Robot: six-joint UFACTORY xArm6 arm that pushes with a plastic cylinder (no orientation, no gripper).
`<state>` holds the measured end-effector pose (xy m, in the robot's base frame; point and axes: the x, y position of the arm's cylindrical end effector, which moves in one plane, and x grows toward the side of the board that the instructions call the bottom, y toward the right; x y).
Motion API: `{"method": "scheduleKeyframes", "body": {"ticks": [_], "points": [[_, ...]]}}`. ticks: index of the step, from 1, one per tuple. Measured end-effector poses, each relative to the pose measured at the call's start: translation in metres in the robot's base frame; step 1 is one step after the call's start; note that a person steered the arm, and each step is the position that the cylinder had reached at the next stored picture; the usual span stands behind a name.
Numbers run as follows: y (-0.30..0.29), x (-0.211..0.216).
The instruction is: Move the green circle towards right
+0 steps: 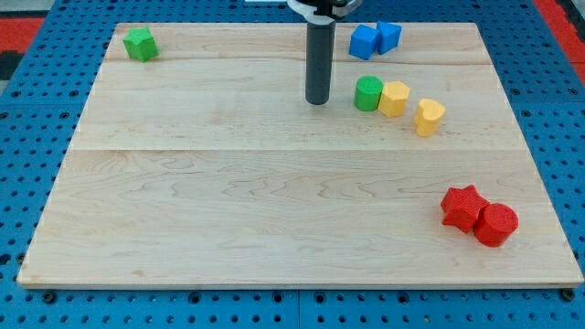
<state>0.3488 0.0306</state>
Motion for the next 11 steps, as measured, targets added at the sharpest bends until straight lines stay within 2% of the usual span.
{"method": "scheduleKeyframes", "body": {"ticks": [4, 6, 7, 8, 9, 10, 11], "points": [[0.035, -0.014], [0.070, 0.003], [0.057, 0.005], [-0.039, 0.005], [-0.164, -0.006], [-0.266, -0.040], [-0.331, -0.083]]}}
